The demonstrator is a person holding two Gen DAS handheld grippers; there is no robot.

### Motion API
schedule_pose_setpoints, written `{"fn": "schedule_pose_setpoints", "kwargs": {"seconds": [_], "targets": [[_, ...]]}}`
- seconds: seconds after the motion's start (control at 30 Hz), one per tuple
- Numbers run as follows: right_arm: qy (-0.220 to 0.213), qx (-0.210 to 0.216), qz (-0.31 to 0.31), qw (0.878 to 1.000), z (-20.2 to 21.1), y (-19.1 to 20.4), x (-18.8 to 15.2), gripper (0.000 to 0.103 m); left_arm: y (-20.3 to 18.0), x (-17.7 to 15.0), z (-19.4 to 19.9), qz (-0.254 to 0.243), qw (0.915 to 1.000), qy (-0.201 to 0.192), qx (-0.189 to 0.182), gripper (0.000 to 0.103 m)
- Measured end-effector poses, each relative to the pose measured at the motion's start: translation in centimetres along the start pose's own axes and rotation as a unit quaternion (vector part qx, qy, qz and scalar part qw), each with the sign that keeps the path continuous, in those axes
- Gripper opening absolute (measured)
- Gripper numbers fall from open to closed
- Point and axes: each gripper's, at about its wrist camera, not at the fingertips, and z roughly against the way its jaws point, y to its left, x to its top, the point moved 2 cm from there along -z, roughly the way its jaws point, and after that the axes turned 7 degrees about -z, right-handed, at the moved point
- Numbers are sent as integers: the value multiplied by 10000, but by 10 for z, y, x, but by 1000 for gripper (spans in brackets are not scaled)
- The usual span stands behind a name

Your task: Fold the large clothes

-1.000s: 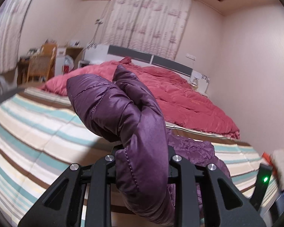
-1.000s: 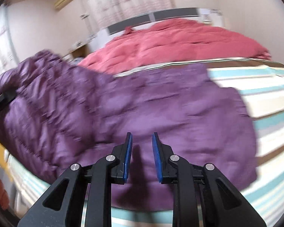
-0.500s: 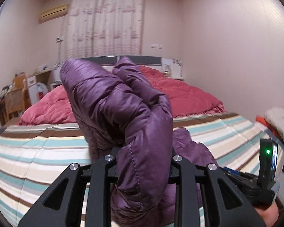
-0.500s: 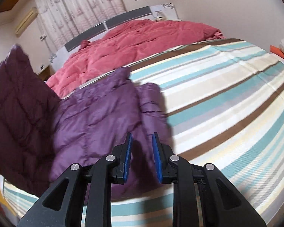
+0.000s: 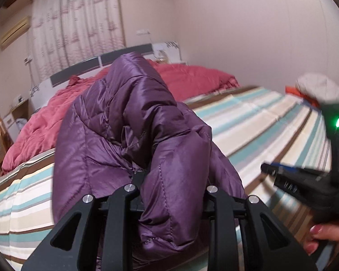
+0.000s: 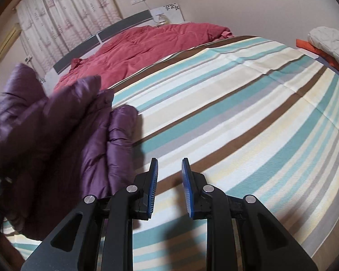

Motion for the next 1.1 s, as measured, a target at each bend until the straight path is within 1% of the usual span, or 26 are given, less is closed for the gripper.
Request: {"fn": "schedule_pose_setpoints", "kwargs": {"seconds": [0.17,0.23,0.3,0.33,0.37,0.4,0.43,0.5,0.6,0.63,0.73,0.8,0.83,0.87,0.93,0.97,1.0,1.03,1.07,1.1], "targets": [[-1,-19,-120,9999,3,-12,1,22,-26,-10,-15,-463,9986,235,-47,25],[35,19,-167,9999,3,-15,0,22,-29,-8,-17,-617,9978,231,-38,29],[51,105,-190,9998,3,-14,0,22,-30,-6,-12,-636,9976,206,-165,44],[46,135,-172,9997,4,-13,0,22,-27,-4,-7,-550,9979,179,-305,49],[35,159,-158,9997,6,-11,1,22,-21,-1,3,-364,9979,101,-517,58],[10,229,-144,9996,8,-8,2,22,-18,2,10,-231,9977,33,-636,65],[-9,257,-128,9996,10,-6,2,22,-13,4,20,-60,9970,-59,-770,67],[-52,278,-83,9996,13,-2,3,22,2,9,46,309,9943,-289,-975,75],[-87,348,-34,9994,19,6,5,22,27,7,75,688,9905,-559,-1050,82],[-101,393,-6,9992,23,10,7,22,40,5,84,834,9896,-645,-981,83],[-233,543,173,9981,33,30,13,22,84,-10,93,1355,9870,-706,-493,85],[-267,692,319,9967,36,47,18,22,123,-23,87,1793,9824,-516,32,85],[-289,823,446,9952,39,62,21,22,137,-28,82,1919,9804,-415,167,84],[-326,936,574,9934,41,76,25,22,156,-35,76,2112,9763,-292,377,84],[-411,1156,905,9883,42,112,32,22,174,-41,67,2266,9719,-152,624,84],[-419,1251,1048,9857,42,128,35,22,178,-41,59,2277,9714,-65,668,84],[-387,1383,1268,9815,38,151,38,28,181,-42,48,2246,9719,49,698,84],[-386,1437,1400,9789,36,165,39,39,183,-43,42,2214,9725,116,712,84],[-429,1454,1619,9751,30,186,39,60,183,-44,34,2179,9735,219,664,84],[-476,1463,1842,9708,25,202,38,61,179,-44,26,2165,9739,288,615,84]]}}
